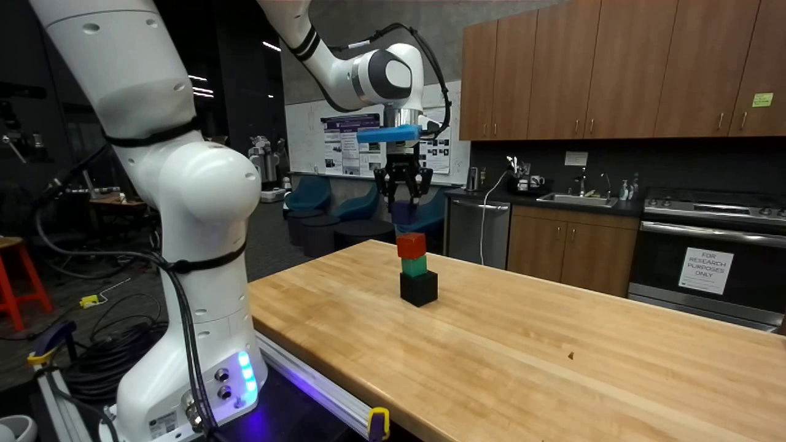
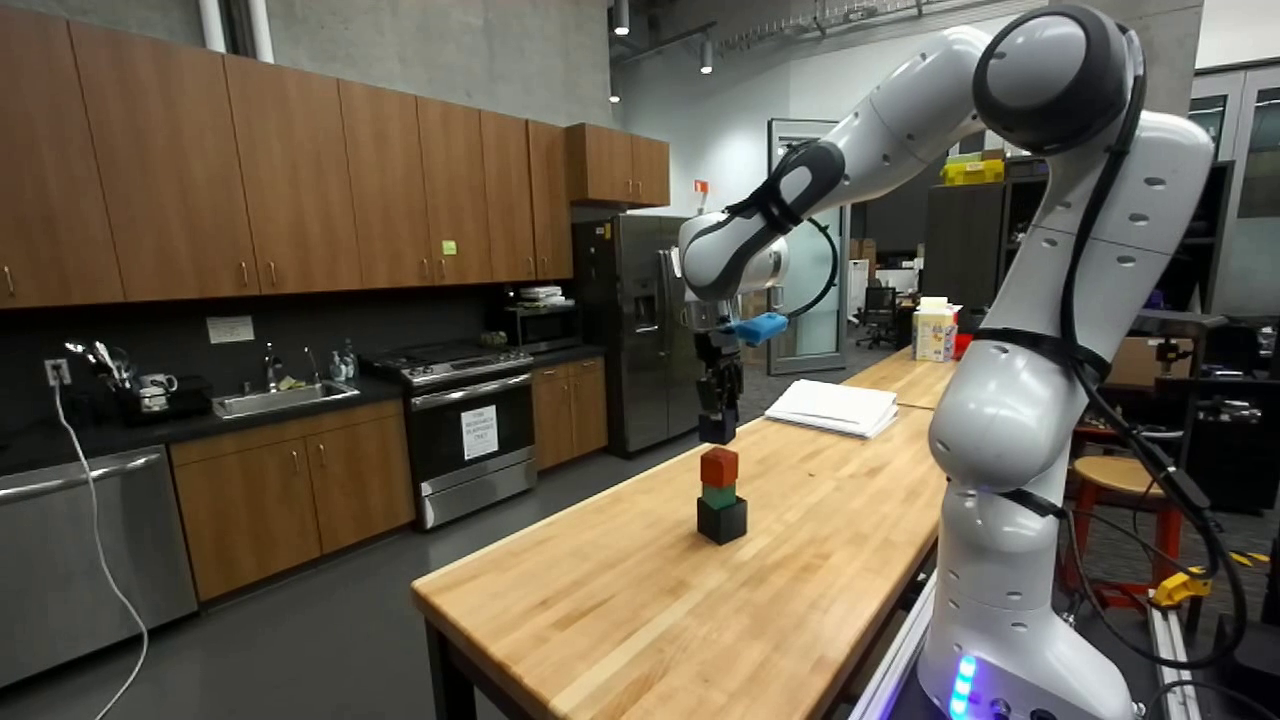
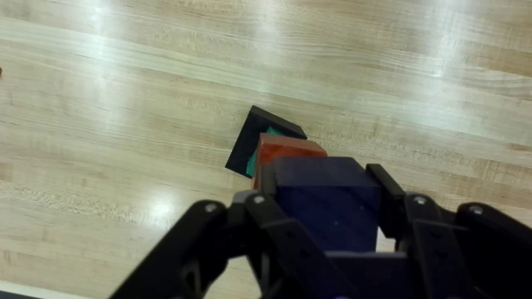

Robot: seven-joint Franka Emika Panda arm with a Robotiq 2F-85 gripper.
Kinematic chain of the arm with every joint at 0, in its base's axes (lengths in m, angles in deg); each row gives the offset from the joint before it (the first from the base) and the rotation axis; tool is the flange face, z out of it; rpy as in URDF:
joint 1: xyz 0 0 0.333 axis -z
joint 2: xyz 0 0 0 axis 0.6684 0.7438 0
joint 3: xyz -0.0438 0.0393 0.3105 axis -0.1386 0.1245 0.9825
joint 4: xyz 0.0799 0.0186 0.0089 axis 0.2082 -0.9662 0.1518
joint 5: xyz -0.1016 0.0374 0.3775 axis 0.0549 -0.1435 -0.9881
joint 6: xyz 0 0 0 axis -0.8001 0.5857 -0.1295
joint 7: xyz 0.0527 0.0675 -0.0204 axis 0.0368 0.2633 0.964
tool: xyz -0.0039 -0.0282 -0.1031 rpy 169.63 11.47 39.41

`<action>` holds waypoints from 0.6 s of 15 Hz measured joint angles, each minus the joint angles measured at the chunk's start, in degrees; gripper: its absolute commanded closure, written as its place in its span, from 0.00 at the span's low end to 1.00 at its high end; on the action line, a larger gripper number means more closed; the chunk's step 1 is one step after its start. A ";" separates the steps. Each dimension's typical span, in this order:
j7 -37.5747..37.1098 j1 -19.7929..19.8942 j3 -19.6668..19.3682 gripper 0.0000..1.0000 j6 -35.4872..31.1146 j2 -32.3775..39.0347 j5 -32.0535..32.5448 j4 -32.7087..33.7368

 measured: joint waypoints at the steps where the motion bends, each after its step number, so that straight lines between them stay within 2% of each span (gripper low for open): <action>1: 0.00 0.00 -0.01 0.70 -0.27 -0.22 0.00 -0.53; 9: -0.31 0.00 -0.01 0.70 -4.85 -0.61 0.21 -4.08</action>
